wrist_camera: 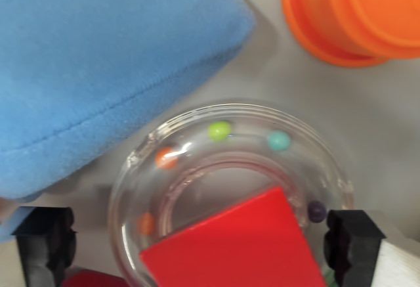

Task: Pick an object from the bin

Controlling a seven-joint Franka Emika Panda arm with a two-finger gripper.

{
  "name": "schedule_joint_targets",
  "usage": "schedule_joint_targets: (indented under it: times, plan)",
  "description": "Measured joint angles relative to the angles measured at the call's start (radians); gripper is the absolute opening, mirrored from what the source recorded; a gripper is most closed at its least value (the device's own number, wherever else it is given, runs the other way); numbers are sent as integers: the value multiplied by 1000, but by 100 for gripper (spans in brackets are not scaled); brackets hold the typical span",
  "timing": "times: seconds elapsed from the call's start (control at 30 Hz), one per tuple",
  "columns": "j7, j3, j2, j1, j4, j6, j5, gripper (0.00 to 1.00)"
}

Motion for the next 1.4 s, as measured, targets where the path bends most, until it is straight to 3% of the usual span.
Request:
schedule_joint_targets:
  times: [0.97, 1.4]
  plan:
    - [0, -1, -1, 2, 3, 0, 0, 0]
    - [0, 2, -60, 0, -14, -41, 1, 0]
